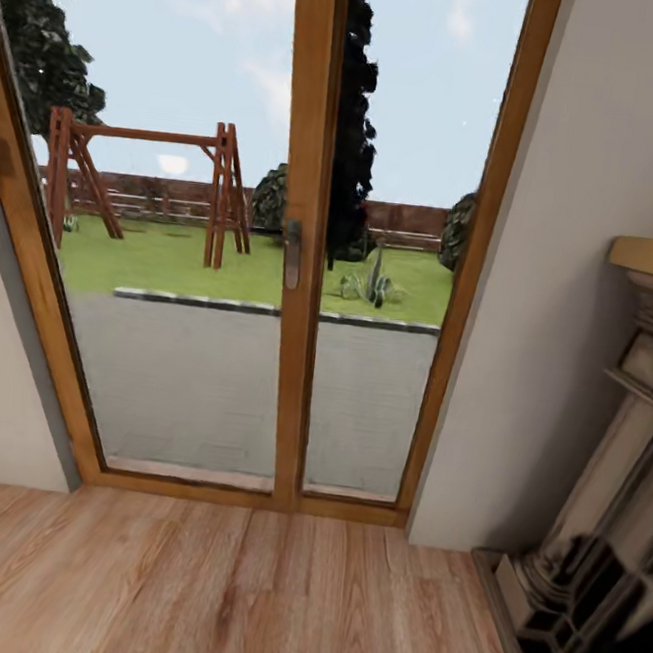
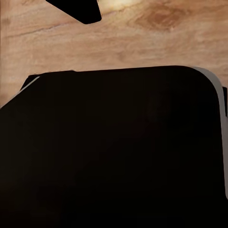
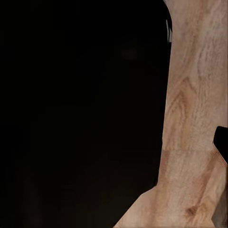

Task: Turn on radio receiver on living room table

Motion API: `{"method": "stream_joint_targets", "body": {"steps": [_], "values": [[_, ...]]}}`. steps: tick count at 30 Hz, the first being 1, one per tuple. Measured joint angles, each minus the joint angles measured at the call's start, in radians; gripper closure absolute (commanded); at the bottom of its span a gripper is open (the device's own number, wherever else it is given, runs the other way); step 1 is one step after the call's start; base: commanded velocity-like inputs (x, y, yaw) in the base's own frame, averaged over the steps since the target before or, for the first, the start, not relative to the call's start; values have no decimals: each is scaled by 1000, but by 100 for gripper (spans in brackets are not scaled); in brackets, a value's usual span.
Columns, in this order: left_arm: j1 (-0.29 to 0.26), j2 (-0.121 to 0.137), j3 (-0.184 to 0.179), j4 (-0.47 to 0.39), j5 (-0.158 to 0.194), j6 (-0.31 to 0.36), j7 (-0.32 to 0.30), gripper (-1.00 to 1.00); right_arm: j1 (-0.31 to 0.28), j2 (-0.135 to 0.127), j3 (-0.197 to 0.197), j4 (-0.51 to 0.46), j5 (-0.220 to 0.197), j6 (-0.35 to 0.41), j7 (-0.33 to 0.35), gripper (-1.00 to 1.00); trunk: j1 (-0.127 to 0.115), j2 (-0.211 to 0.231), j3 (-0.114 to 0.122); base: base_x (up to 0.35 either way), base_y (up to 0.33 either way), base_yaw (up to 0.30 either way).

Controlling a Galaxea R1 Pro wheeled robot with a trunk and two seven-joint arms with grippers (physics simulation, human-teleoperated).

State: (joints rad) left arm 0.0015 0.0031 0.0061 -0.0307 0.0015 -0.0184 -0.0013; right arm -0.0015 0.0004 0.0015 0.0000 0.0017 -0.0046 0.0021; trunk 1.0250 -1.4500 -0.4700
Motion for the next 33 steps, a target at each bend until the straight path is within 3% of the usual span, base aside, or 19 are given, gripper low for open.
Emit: {"method": "stream_joint_targets", "body": {"steps": [24,33], "values": [[0,-1,0,-1,2,0,3,-100,0,1,0,0,0,-4,-1,-100,0,0,0,0,0,285],[0,-1,1,-2,3,-2,3,-100,0,1,1,0,0,-54,-1,-100,0,0,-1,0,0,285]]}}
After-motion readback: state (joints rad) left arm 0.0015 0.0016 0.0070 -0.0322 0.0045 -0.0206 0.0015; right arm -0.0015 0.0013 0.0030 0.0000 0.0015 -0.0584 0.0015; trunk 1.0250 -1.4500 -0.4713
